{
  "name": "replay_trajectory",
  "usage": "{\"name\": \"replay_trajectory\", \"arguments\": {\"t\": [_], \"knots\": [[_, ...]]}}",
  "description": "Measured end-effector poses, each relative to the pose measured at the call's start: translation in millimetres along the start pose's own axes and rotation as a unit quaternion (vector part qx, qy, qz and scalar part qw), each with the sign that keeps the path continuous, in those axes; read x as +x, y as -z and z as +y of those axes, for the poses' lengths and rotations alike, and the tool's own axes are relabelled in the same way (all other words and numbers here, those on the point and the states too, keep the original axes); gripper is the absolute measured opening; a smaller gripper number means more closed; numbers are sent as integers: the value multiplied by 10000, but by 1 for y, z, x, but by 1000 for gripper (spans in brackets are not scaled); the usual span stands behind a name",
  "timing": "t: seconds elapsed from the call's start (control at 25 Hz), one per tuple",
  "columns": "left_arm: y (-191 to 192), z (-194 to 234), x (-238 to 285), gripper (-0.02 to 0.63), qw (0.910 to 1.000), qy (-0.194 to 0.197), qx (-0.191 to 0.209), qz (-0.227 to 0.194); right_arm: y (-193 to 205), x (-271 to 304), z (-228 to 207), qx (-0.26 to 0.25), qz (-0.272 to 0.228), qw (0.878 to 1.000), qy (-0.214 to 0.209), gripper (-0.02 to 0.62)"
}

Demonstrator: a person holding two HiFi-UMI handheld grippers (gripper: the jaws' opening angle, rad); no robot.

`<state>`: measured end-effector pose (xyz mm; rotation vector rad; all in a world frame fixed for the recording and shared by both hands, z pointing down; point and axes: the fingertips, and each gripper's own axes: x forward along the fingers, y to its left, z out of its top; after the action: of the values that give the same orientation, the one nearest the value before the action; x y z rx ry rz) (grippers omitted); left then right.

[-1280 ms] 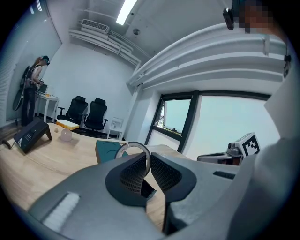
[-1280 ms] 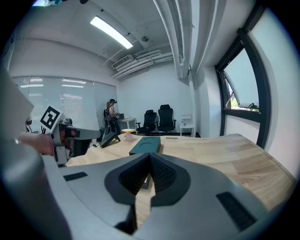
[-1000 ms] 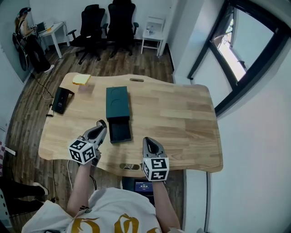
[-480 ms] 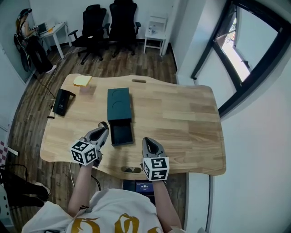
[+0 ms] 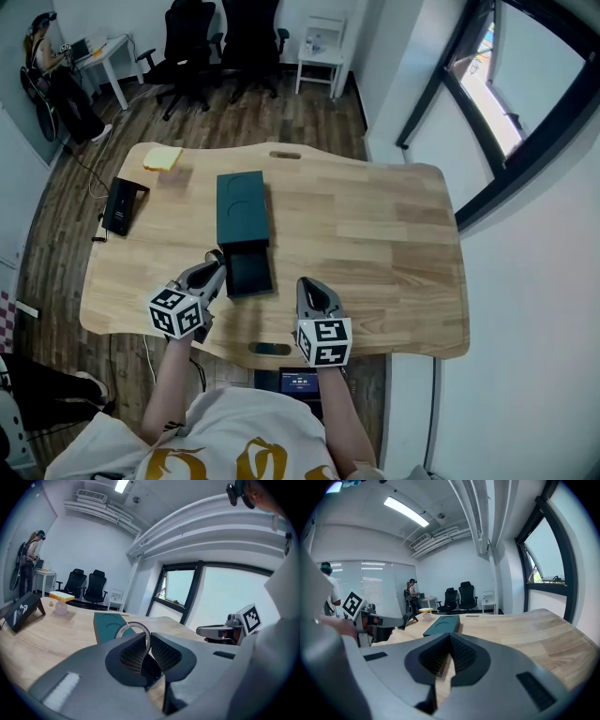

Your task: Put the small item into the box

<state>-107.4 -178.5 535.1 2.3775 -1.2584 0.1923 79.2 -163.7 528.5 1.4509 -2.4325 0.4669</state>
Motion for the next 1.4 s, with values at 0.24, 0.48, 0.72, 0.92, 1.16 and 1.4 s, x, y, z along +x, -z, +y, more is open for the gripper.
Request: {"name": "replay_trajectory", "arguments": {"t": [0.24, 0.48, 0.72, 0.92, 1.16, 1.4], "knots": [[8, 3, 14, 35, 9998, 56, 21, 197, 7, 13, -8, 87, 110, 9999, 17, 5], [20, 6, 29, 36, 9991, 145, -28, 387, 14, 23, -14, 142, 225, 9996, 17, 5], [29, 4, 44, 36, 9981, 283, -61, 536, 26, 28, -22, 245, 355, 9990, 82, 5], [35, 6, 54, 35, 9971, 349, -89, 666, 30, 34, -25, 271, 431, 9987, 95, 5], [39, 11, 65, 36, 9961, 405, -120, 779, 36, 42, -29, 310, 533, 9980, 128, 5], [47, 11, 74, 35, 9941, 457, -105, 980, 41, 49, -35, 355, 633, 9972, 156, 5]]}}
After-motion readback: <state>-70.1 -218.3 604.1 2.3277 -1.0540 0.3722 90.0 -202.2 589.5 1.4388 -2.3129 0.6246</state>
